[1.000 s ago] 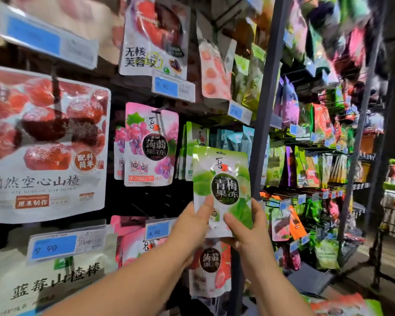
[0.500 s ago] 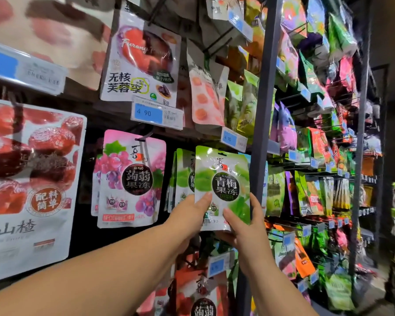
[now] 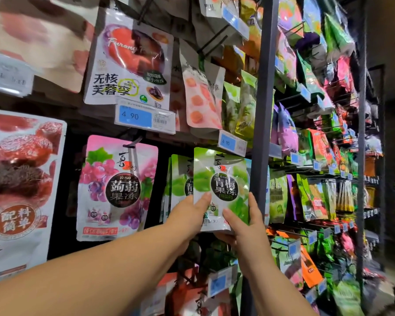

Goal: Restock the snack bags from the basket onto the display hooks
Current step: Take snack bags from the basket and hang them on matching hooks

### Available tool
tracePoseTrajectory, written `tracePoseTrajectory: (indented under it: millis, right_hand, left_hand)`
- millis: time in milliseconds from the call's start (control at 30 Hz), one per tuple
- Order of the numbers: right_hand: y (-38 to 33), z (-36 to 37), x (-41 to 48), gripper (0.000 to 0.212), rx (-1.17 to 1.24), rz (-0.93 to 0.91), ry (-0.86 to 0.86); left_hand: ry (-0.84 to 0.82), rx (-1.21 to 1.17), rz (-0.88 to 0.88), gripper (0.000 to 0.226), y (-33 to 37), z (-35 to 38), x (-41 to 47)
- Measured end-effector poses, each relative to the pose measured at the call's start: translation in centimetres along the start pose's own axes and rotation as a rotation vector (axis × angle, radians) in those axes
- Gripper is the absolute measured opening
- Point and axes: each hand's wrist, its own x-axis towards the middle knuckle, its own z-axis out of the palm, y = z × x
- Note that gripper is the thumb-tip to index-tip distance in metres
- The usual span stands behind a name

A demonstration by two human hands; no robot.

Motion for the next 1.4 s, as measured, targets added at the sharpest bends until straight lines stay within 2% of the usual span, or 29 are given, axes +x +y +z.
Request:
tracePoseTrajectory:
  millis: [67,100,233,333,433,500,600,767,867,900,967,1033,1133,1200,1300,1400]
  right_hand:
    - [0.0,-0.2,0.2,0.075,0.012,-0.008,-0.024]
    - [0.0,-0.3,0.3,0.070,0.031,-0.012,-0.032]
    - [0.7,-0.4,1.0,0.057,0.070,0.014,-0.072]
    - [0.8,0.0,1.5,0.055,0.051,0.040,-0.086]
    - [1.1,0.4,2.1,0.051,0.042,0.059,-0.107]
    - [1.6,0.7,2.5,0.051,0.042,0.085,-0.112]
    - [2.4,1.1,3.1,0.051,-0.001,0.128,-0.112]
    - [3.5,2.2,4.1,0.049,-0.052,0.185,-0.101]
    - [4.6,2.7,4.8,0.062,-0.067,0.192,-0.088]
    - [4.8,2.9,4.8,0.073,-0.080,0.186,-0.083]
    - [5.1,3.2,5.0,0.095,-0.126,0.179,-0.081]
    - [5.0,3.3,5.0,0.097,-0.179,0.174,-0.080]
    - [4.6,3.5,4.7,0.079,-0.229,0.172,-0.087]
    - [4.4,3.6,4.4,0.089,-0.329,0.168,-0.069]
    - [3.7,3.4,3.6,0.097,-0.465,0.175,-0.059]
    - [2.5,2.9,3.1,0.075,-0.594,0.176,-0.051]
  left_hand:
    - [-0.005,0.007,0.010,0.070,0.0,-0.1,0.0]
    - [-0.008,0.019,0.013,0.071,-0.2,-0.1,0.4]
    - [0.019,0.026,-0.039,0.094,-1.5,0.0,1.9]
    - [0.040,0.034,-0.051,0.054,-1.2,-0.4,1.7]
    - [0.065,0.057,-0.064,0.047,-1.5,-1.0,2.2]
    - [0.071,0.074,-0.069,0.052,-1.7,-1.3,2.5]
    - [0.072,0.079,-0.085,0.075,-1.8,-1.6,3.0]
    - [0.065,0.043,-0.054,0.098,-2.9,-2.1,4.7]
    - [0.101,0.066,-0.055,0.101,-3.5,-2.4,5.4]
    - [0.106,0.075,-0.055,0.100,-3.7,-2.5,5.7]
    - [0.131,0.067,-0.052,0.113,-4.6,-2.6,6.8]
    - [0.152,0.088,-0.054,0.120,-5.9,-2.5,8.2]
    - [0.167,0.087,-0.091,0.115,-5.3,-2.4,7.5]
    - [0.186,0.091,-0.129,0.101,-5.3,-2.3,7.2]
    - [0.205,-0.035,-0.219,0.100,-5.2,-2.0,6.1]
    - [0.199,-0.040,-0.265,0.069,-4.8,-1.7,4.8]
